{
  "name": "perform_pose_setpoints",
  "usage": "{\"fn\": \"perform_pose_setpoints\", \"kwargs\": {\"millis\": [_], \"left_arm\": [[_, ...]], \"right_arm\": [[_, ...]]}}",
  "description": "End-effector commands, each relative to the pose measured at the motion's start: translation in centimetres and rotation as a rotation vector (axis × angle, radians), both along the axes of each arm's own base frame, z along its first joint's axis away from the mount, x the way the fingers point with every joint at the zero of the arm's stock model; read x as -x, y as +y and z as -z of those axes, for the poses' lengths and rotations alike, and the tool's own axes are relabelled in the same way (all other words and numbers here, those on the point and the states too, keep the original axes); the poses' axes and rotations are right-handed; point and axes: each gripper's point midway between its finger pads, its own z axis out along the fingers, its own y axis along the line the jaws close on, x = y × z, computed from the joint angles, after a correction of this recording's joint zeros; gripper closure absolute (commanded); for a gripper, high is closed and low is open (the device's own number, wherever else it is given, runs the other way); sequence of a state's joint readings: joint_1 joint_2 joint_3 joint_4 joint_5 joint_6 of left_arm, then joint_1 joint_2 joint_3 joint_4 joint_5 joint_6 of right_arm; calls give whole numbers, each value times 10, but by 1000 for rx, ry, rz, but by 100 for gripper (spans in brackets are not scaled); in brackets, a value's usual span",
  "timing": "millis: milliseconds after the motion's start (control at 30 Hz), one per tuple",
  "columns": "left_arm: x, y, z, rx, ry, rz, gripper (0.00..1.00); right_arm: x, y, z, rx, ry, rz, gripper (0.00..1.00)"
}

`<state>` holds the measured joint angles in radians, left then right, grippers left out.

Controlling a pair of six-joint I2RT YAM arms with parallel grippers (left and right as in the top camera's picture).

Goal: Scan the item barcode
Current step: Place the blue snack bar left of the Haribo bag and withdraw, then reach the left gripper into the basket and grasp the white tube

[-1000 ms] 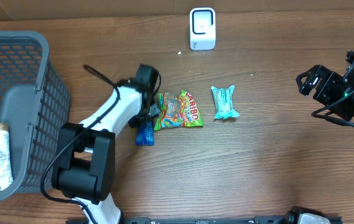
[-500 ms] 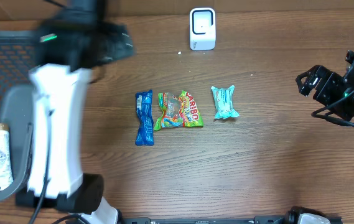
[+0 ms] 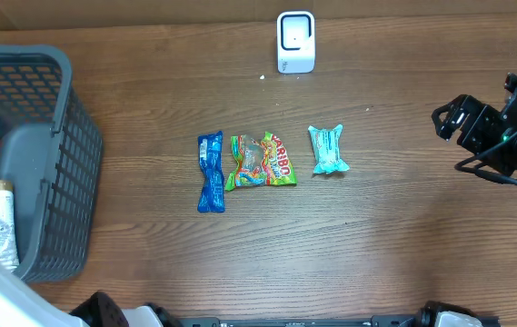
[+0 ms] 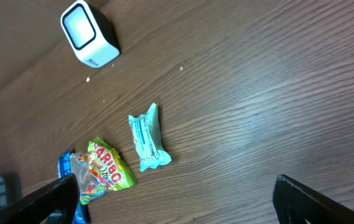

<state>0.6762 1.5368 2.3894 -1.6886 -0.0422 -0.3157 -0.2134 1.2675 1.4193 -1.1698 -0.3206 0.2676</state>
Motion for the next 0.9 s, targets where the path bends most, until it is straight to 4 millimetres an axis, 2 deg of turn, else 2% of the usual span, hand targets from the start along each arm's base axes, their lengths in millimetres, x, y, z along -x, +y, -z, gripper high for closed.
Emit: {"fn": "perform_pose_setpoints", "kwargs": {"millis": [0,67,167,233,367,467,533,667,767,867], "left_arm": [[15,23,28,115,23,-130,0],[16,41,45,149,41,-181,0],[2,59,77,192,89,-174,3],[-11,70,103,207,141,-135,10],[-25,85,158,251,271,-40,36],[-27,90,197,290,363,12,44],[-22,97,224,296,435,1,44],[-15,109,259,278,526,-10,41],[-21,115,284,259,548,62,32],[-18,121,307,237,607,104,25]], "right_arm": [[-3,4,-10,-4,-36,-22,0],[-3,5,-10,-5,-35,-22,0],[-2,7,-11,-18,-35,-31,0],[-2,9,-11,-26,-36,-38,0],[-3,13,-11,-25,-39,-51,0],[-3,14,-11,-25,-39,-53,0],[-3,14,-11,-25,-38,-54,0],[-3,14,-11,-24,-38,-53,0],[-3,13,-11,-20,-37,-54,0],[-4,13,-9,-21,-33,-54,0]]}}
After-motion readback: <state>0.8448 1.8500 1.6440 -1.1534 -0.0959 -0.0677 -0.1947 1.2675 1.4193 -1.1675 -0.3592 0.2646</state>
